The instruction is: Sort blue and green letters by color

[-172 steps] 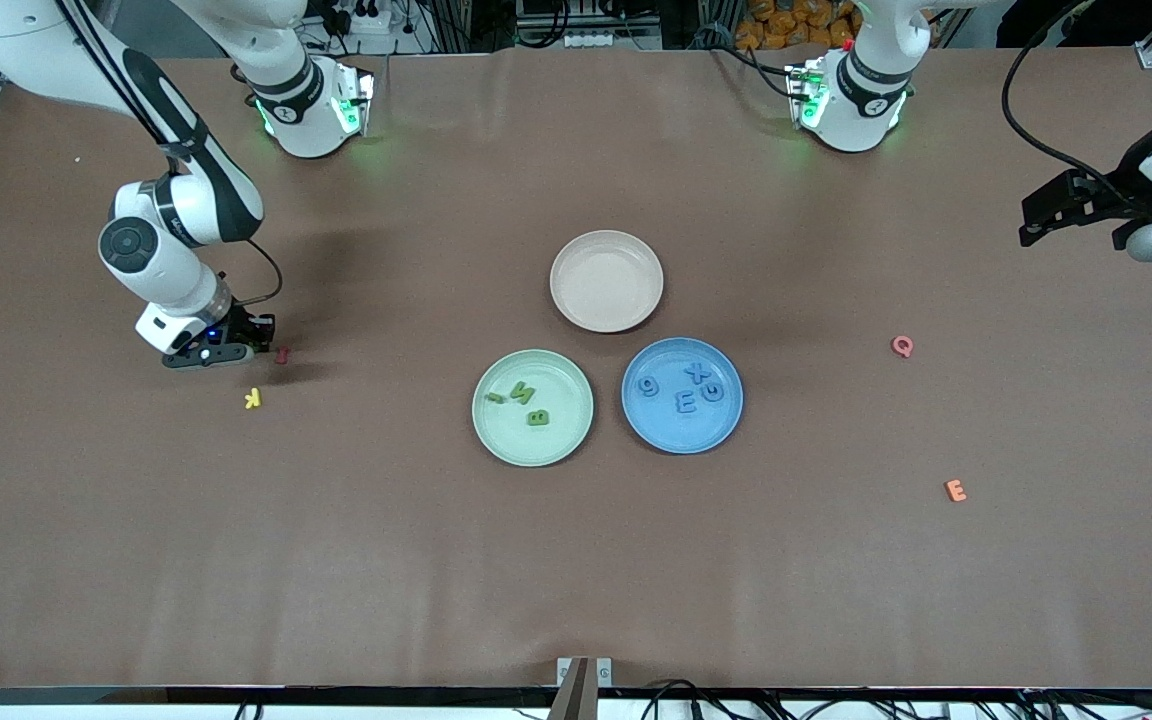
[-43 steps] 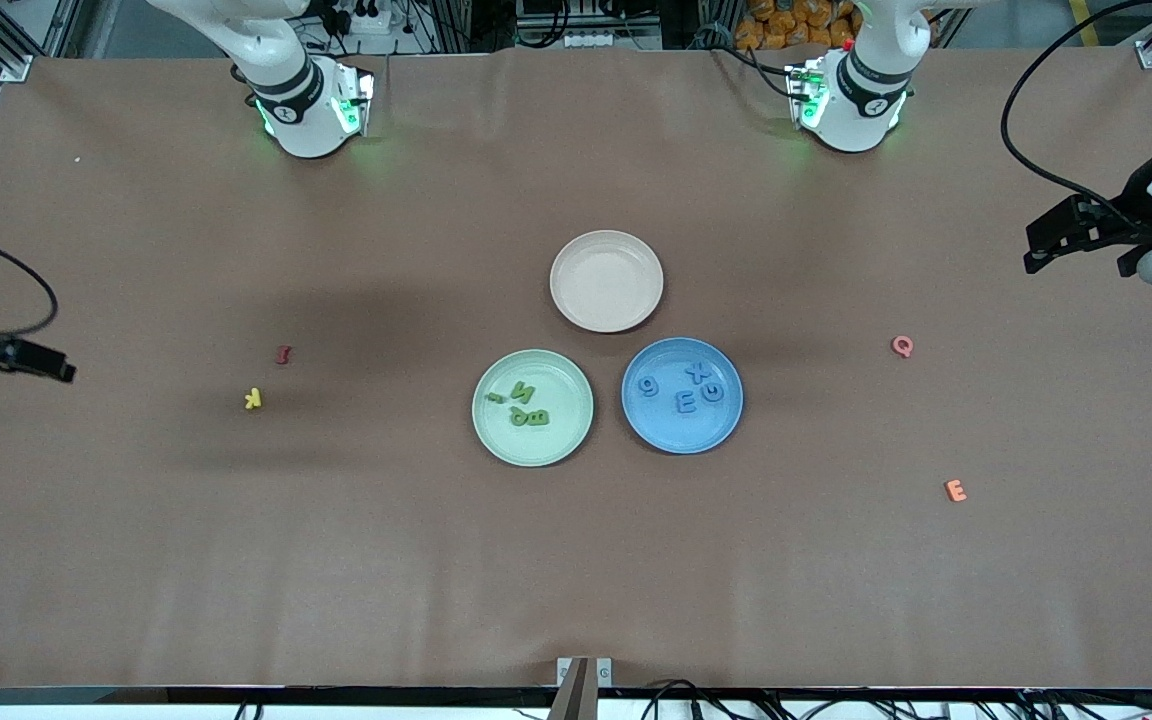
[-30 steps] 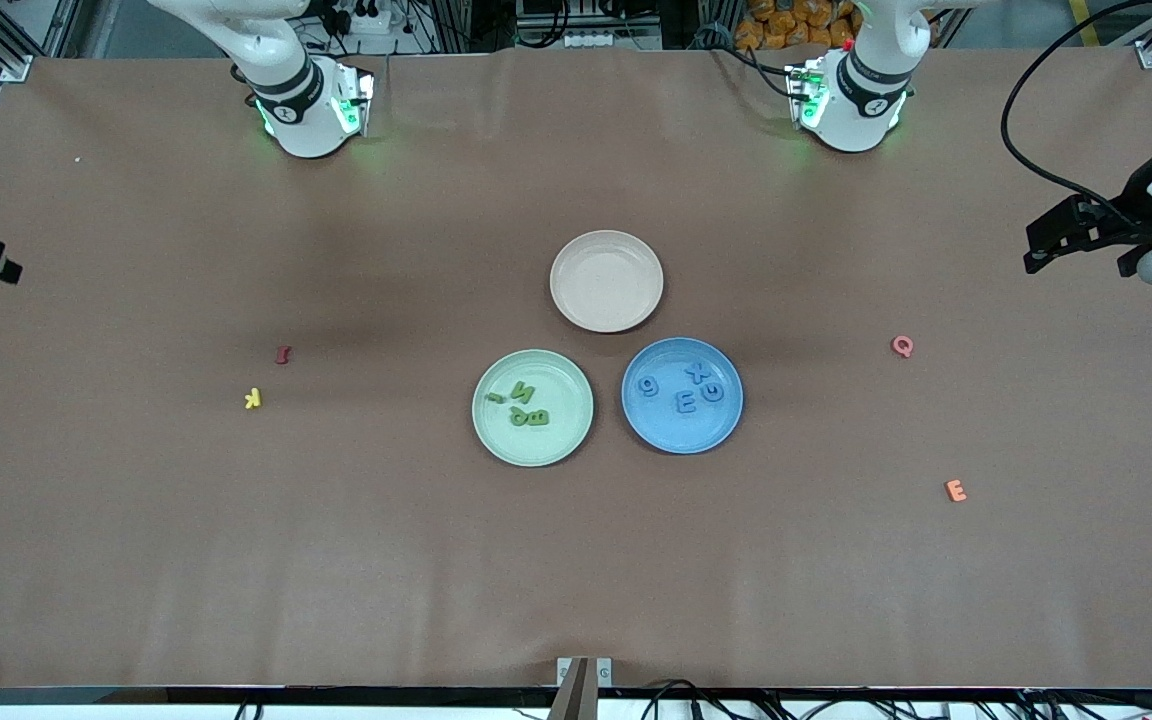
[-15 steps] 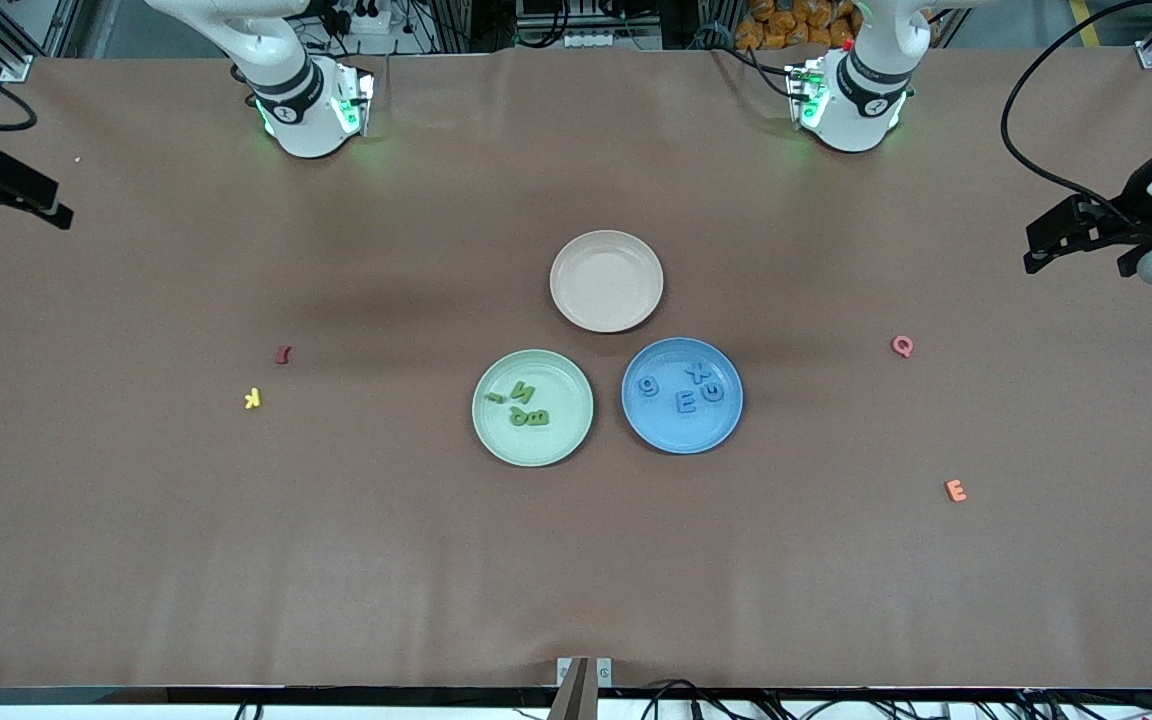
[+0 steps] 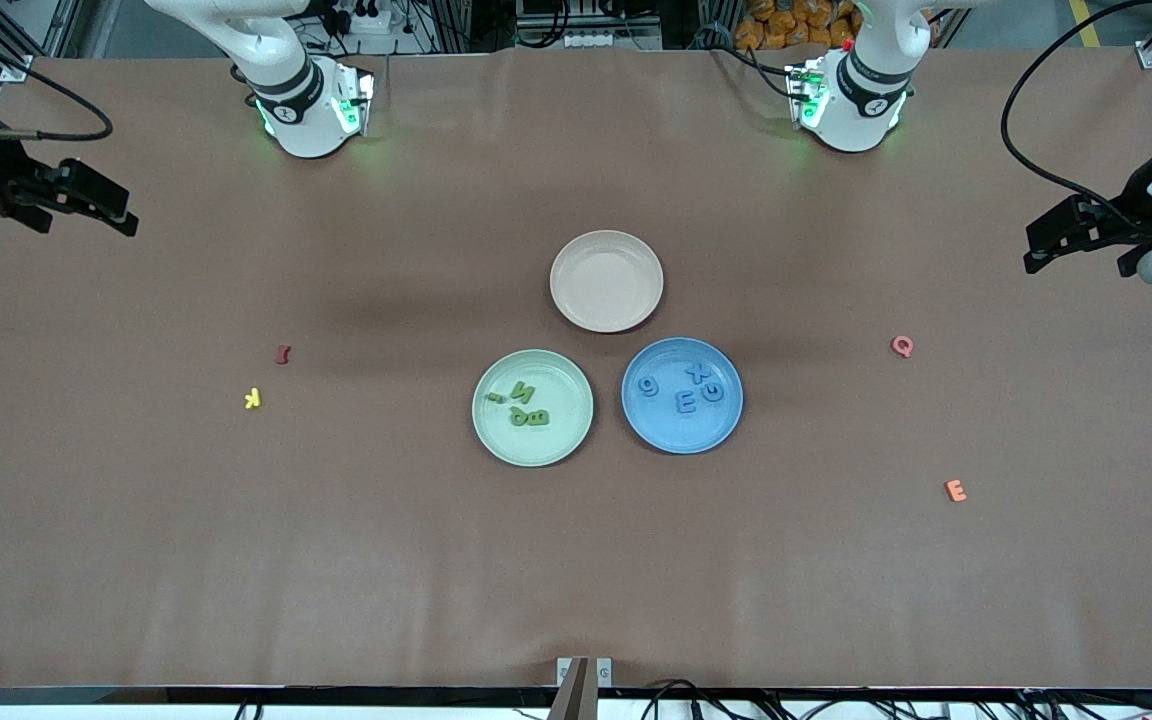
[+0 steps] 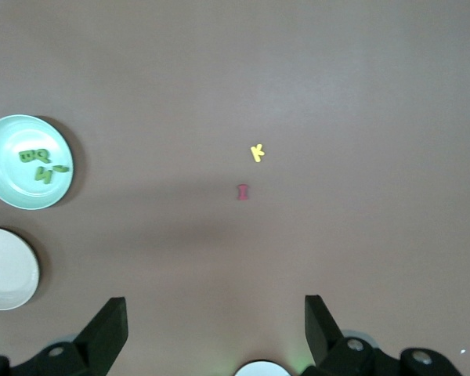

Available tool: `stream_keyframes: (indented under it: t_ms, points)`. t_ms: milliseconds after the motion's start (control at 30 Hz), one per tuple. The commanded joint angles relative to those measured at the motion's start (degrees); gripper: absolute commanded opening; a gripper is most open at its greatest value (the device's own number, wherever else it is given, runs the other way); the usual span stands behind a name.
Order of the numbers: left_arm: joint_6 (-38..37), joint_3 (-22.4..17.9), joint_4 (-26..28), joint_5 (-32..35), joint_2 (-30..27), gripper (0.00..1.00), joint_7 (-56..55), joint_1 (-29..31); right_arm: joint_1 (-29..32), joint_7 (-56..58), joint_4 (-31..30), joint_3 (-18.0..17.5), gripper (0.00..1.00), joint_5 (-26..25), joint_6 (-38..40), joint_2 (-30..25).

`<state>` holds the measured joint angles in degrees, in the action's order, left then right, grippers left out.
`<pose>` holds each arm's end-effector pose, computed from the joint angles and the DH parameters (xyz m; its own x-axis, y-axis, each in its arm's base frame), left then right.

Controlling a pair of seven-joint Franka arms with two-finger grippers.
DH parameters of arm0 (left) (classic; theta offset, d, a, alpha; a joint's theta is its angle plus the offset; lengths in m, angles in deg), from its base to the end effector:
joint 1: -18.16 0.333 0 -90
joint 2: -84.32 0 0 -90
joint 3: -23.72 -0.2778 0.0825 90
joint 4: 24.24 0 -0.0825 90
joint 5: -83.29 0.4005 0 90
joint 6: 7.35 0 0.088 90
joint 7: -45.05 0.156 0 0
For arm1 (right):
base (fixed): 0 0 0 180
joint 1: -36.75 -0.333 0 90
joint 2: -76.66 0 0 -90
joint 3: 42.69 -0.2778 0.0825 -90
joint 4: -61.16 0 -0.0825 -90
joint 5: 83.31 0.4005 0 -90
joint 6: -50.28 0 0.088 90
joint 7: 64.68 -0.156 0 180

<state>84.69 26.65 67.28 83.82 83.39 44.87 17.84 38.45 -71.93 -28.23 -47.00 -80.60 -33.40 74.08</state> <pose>0.5704 -0.0311 0.5367 0.9982 -0.0539 0.0253 -0.0536 -0.9985 -0.0100 0.5436 0.0333 0.5584 0.9953 -0.0759 -0.0597 -0.0782 -0.9963 -0.0366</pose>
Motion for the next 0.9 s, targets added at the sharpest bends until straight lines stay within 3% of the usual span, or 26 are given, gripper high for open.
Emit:
stream_keyframes:
  t_ms: [0, 867]
  points:
    - [-0.3, 0.1, -1.1, -1.2, 0.6, 1.00, 0.3, 0.3, 0.2, -0.6, -1.5, -0.3, 1.00, 0.2, -2.3, -0.8]
    - [-0.3, 0.1, -1.1, -1.2, 0.6, 1.00, 0.3, 0.1, -0.1, -0.2, -3.9, -0.3, 1.00, -1.0, -6.8, -0.3]
